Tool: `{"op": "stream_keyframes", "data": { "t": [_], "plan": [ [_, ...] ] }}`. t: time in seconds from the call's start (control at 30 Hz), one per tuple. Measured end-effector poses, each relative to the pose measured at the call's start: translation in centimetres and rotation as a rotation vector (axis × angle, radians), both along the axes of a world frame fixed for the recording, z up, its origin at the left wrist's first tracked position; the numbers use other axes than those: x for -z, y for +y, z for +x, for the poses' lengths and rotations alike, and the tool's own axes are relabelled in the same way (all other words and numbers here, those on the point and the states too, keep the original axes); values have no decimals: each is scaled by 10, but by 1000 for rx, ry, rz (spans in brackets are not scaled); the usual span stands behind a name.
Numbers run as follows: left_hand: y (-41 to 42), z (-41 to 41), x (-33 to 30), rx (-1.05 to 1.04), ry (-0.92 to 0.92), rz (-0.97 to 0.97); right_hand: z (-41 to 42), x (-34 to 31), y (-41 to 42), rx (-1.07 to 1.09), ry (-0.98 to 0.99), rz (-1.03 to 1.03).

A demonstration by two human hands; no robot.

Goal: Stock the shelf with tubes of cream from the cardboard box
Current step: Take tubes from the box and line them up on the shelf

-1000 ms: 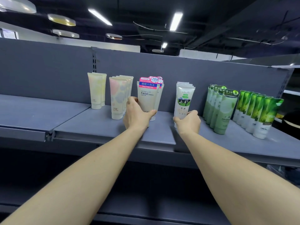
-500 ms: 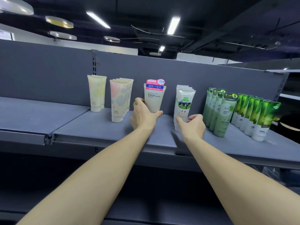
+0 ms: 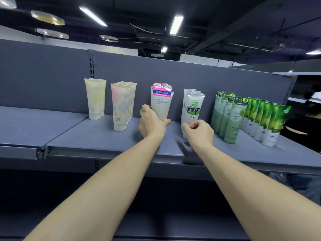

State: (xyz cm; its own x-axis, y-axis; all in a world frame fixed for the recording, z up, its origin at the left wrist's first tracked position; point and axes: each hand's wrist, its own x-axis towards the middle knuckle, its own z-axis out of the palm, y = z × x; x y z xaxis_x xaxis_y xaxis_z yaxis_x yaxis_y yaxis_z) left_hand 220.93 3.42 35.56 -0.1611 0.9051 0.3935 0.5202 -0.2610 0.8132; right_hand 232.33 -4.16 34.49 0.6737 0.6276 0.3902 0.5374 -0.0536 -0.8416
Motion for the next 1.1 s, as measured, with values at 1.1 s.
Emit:
{"op": "stream_keyframes", "data": {
  "t": [1.1],
  "plan": [
    [-203,-7,61,37,417,-39,32,65,-188,-141,112,-144]
  ]
}}
